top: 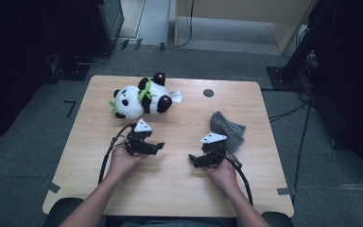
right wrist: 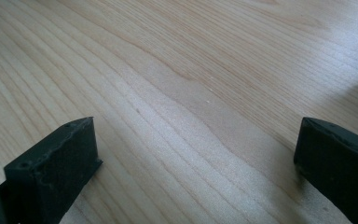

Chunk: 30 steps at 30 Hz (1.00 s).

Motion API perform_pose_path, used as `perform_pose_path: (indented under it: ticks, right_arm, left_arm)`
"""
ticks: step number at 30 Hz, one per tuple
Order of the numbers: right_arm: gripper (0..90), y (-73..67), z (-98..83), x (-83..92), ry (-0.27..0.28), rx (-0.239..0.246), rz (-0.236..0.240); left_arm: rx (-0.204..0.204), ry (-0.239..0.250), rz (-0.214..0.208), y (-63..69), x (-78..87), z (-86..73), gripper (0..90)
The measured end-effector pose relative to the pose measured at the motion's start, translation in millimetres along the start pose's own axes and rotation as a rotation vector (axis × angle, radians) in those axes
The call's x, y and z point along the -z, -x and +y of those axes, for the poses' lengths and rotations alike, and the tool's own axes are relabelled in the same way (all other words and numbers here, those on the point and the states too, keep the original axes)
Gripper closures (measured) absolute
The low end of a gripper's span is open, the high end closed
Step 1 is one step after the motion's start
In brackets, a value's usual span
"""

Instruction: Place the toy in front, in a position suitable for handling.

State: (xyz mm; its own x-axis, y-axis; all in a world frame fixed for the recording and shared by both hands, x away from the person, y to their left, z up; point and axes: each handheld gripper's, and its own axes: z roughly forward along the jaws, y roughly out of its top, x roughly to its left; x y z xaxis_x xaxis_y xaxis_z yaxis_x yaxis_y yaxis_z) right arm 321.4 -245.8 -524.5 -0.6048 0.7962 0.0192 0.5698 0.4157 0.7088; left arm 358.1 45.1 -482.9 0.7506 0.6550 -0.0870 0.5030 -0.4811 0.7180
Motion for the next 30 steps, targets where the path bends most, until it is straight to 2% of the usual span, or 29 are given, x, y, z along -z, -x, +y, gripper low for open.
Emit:
perform_pose_path:
  ticks: [5,8,11,18,26,30]
  right_arm:
    - [0.0,0.0,0.0,0.0,0.001,-0.001,0.0]
    - [0.0,0.0,-0.1,0.0,0.001,-0.001,0.0]
    - [0.6,-0.1,-0.5,0.4,0.006,0.001,0.0]
    - [0.6,-0.5,-0.6,0.6,0.006,-0.003,-0.001]
    - [0.6,-0.8,-1.0,0.9,0.005,-0.006,-0.001]
    - [0.6,-0.8,-1.1,1.1,0.005,-0.005,-0.003]
  left_arm:
    - [-0.01,-0.021,-0.006,-3.2,4.7,2.8,25.2]
    - [-0.024,-0.02,0.004,-6.0,9.4,5.4,25.2]
    - [0.006,-0.017,0.005,-11.6,12.9,9.6,25.1]
    - [-0.005,-0.018,-0.004,-20.8,15.3,18.8,22.5]
    - [0.018,-0.003,-0.017,-33.2,19.8,28.2,23.9]
    - [0.016,0.003,-0.017,-37.1,23.2,32.7,25.1]
